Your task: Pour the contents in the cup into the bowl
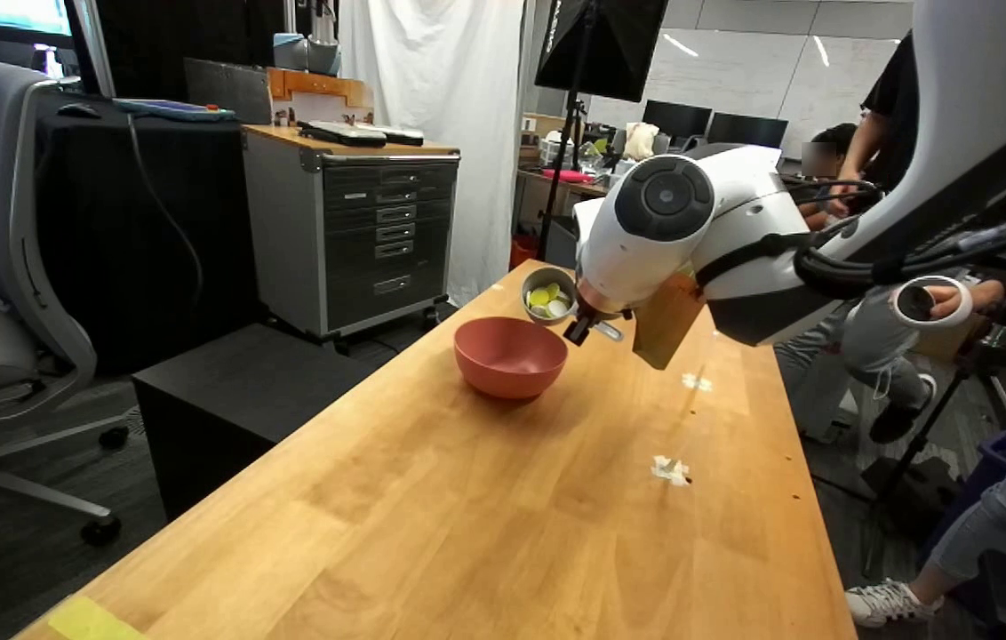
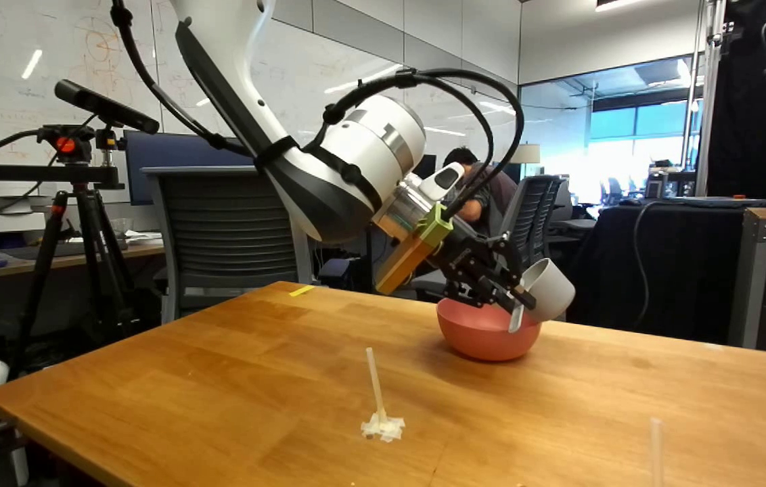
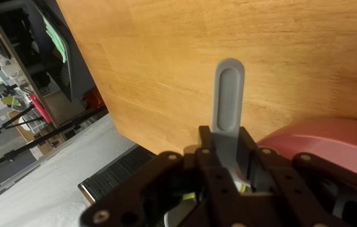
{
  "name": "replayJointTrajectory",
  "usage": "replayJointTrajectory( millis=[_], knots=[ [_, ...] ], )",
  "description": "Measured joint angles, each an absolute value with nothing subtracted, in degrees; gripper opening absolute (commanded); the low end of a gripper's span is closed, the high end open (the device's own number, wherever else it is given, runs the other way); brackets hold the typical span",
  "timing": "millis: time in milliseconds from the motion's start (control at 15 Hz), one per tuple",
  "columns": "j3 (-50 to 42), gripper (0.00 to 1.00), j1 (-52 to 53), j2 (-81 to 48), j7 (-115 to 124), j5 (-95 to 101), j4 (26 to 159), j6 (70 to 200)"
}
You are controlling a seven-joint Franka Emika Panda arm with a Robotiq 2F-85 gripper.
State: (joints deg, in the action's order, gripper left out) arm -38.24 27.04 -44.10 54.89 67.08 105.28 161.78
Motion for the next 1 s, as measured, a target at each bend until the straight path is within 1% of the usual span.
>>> replayJointTrajectory(
  millis=[533,1000],
  knots=[
    [-42.78,0.12,30.76,-46.82,66.58,77.44,103.04,161.73],
    [-43.98,0.12,31.58,-48.01,73.27,86.15,101.55,161.33]
  ],
)
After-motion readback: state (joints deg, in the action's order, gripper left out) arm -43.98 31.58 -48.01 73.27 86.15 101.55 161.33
